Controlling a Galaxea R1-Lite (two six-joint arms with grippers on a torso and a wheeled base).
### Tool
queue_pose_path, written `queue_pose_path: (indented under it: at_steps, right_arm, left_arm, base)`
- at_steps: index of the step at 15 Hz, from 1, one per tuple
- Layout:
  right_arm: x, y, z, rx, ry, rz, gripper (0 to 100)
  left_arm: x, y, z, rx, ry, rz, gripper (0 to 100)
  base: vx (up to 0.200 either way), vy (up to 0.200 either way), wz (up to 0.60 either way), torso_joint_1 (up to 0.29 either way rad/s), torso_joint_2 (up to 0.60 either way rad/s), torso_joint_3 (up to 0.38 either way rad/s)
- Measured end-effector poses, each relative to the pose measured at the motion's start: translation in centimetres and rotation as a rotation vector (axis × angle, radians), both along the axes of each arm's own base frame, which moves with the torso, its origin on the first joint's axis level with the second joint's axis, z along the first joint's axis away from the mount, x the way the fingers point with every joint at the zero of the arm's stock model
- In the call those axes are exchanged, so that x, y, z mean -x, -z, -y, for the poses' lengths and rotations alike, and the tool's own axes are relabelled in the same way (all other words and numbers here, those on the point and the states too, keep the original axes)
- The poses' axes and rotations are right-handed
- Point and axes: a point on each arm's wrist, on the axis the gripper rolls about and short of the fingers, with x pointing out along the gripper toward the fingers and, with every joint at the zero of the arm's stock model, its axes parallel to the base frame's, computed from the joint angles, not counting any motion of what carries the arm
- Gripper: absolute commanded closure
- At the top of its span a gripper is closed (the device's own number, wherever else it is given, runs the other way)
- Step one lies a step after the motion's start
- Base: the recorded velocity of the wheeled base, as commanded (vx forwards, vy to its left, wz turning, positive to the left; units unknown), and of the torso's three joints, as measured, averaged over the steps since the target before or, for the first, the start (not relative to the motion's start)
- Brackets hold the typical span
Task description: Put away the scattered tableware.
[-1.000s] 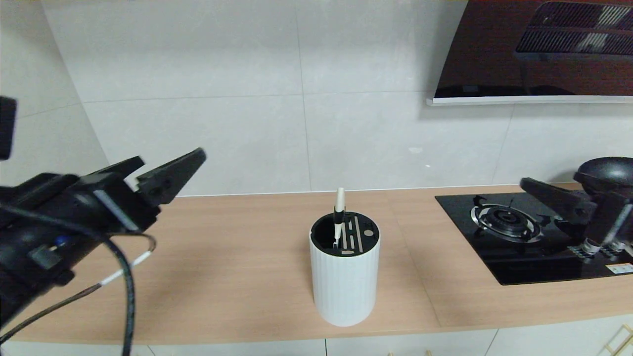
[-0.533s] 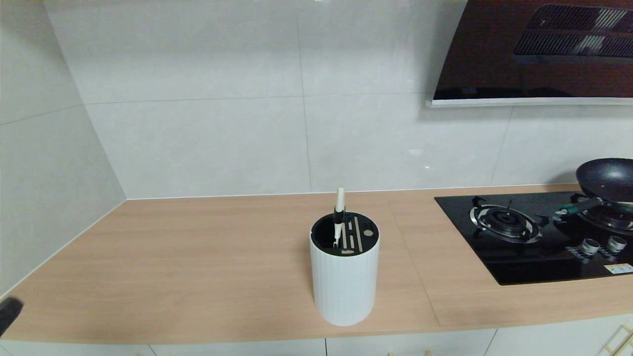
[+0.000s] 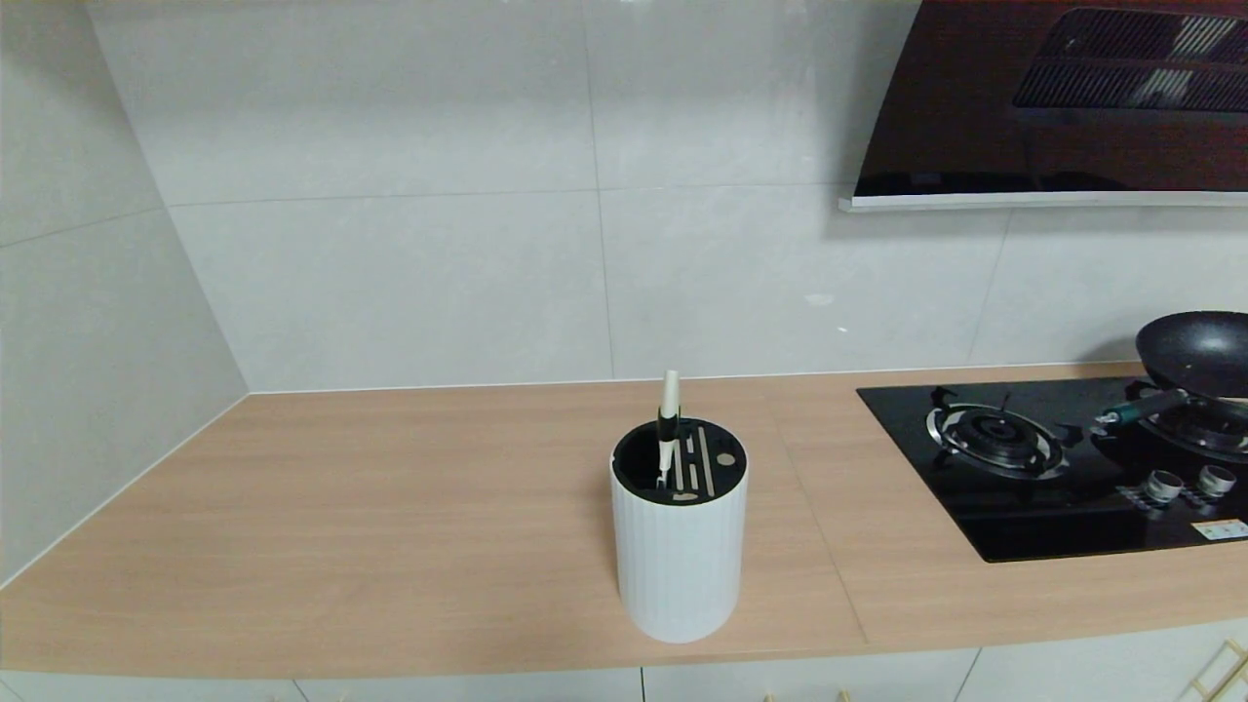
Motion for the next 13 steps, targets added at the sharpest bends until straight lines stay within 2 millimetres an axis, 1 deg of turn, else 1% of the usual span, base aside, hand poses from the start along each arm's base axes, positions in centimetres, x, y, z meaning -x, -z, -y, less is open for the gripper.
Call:
queue_pose_path:
  at_steps: [1,4,5,6,7,8,9,10,13]
  right_arm:
    - [-0.4,0.8,0.0,0.003,0.026,0.012,0]
    - [-1.6,2.9,0.1,0.002,0.057,0.092,0]
    - [-1.8,3.6,0.1,0.001,0.058,0.065,0]
    - [-2.0,4.5,0.1,0.000,0.058,0.009,0]
    - [-2.0,4.8,0.1,-0.005,0.056,-0.021,0]
    - [-2.0,5.0,0.1,-0.010,0.046,-0.033,0]
    - [-2.0,5.1,0.0,-0.011,0.031,-0.036,0]
    - [-2.0,5.1,0.0,-0.011,0.028,-0.038,0]
    - [-2.1,5.2,0.0,-0.015,0.025,-0.041,0]
  left_arm:
    - [-0.3,1.1,0.0,-0.008,-0.043,-0.014,0]
    - [-2.2,5.9,0.1,-0.094,-0.117,-0.132,0]
    - [-2.5,6.9,0.1,-0.118,-0.110,-0.161,0]
    - [-2.7,7.5,0.1,-0.128,-0.087,-0.177,0]
    - [-2.8,7.7,0.2,-0.133,-0.052,-0.185,0]
    - [-2.8,8.0,0.4,-0.148,0.020,-0.199,0]
    - [-2.8,8.3,0.4,-0.176,0.051,-0.218,0]
    - [-2.8,8.3,0.5,-0.199,0.065,-0.218,0]
    - [-2.9,8.3,0.5,-0.184,0.073,-0.217,0]
  base:
    - [0.000,0.000,0.00,0.000,0.00,0.000]
    - [0.000,0.000,0.00,0.000,0.00,0.000]
    - [0.000,0.000,0.00,0.000,0.00,0.000]
    - [0.000,0.000,0.00,0.000,0.00,0.000]
    - [0.000,0.000,0.00,0.000,0.00,0.000]
    - [0.000,0.000,0.00,0.000,0.00,0.000]
    - [0.000,0.000,0.00,0.000,0.00,0.000]
    - [0.000,0.000,0.00,0.000,0.00,0.000]
    - [0.000,0.000,0.00,0.000,0.00,0.000]
